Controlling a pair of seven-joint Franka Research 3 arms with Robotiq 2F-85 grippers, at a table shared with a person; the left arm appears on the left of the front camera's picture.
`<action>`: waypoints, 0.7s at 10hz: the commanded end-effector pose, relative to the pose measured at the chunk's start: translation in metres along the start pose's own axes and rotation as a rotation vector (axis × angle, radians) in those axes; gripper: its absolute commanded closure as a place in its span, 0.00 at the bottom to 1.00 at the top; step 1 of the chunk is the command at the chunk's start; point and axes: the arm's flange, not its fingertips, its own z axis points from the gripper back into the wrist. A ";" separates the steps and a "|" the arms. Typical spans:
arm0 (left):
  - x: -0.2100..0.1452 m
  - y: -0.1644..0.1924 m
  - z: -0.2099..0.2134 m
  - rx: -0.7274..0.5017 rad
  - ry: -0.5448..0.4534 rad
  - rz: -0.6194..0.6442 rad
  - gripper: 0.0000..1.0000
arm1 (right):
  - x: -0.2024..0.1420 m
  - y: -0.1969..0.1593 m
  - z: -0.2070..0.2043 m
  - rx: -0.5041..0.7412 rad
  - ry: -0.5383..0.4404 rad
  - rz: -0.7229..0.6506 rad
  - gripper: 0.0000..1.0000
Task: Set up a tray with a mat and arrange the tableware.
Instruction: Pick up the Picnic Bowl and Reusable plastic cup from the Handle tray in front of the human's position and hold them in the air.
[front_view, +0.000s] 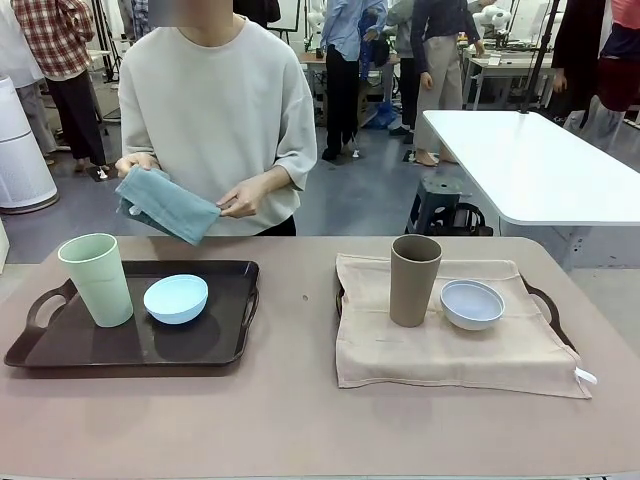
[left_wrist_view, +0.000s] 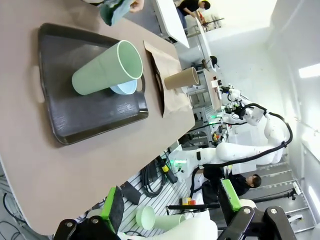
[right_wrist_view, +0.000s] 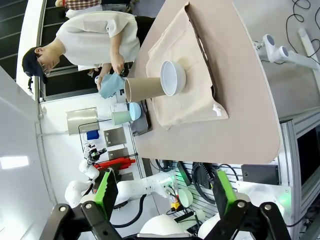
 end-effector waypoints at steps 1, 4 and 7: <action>0.000 -0.002 0.001 -0.003 -0.008 0.004 0.00 | 0.000 -0.001 -0.001 0.015 0.001 0.007 0.00; 0.000 -0.002 0.001 -0.003 -0.008 0.004 0.00 | 0.000 -0.001 -0.001 0.015 0.001 0.007 0.00; 0.000 -0.002 0.001 -0.003 -0.008 0.004 0.00 | 0.000 -0.001 -0.001 0.015 0.001 0.007 0.00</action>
